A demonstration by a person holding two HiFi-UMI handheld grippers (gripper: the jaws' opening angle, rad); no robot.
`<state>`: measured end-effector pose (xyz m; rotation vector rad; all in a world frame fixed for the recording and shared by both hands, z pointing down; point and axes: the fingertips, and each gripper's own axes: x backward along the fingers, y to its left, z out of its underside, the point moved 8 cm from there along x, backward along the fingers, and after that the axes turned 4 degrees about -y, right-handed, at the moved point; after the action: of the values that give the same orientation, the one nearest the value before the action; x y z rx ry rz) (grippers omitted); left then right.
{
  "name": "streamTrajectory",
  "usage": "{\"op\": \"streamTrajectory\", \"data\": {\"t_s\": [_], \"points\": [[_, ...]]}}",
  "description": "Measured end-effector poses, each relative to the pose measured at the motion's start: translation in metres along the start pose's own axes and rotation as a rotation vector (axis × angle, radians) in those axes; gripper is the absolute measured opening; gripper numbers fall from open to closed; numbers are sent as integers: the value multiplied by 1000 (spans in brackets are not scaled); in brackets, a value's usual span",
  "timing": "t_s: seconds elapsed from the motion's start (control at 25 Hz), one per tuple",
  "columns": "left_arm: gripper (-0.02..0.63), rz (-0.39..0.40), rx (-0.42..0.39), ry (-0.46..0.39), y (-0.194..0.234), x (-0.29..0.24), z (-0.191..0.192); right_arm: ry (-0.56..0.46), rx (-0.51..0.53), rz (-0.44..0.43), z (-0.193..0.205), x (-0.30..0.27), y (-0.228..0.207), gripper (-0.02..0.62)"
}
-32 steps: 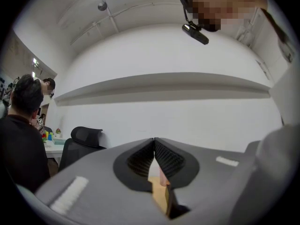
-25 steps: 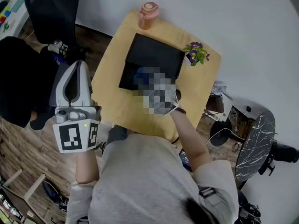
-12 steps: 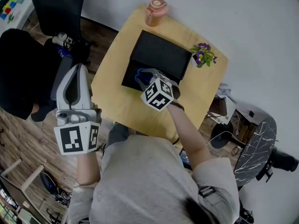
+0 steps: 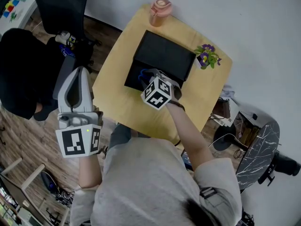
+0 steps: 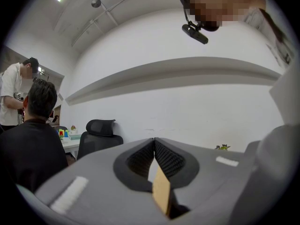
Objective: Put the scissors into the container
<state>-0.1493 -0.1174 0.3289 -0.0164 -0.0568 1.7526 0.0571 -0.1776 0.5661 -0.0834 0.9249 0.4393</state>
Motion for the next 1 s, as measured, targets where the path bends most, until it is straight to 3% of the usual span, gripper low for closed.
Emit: {"op": "streamTrajectory", "data": {"t_s": [0.56, 0.8, 0.92, 1.0], "points": [[60, 14, 1, -23, 9, 6, -5, 19, -1, 18, -1, -1, -1, 75], [58, 50, 4, -58, 11, 6, -10, -86, -119, 71, -14, 24, 0, 72], [58, 81, 7, -81, 9, 4, -15, -175, -193, 127, -20, 45, -1, 3], [60, 106, 12, -100, 7, 0, -19, -231, -228, 168, -24, 60, -2, 3]]}}
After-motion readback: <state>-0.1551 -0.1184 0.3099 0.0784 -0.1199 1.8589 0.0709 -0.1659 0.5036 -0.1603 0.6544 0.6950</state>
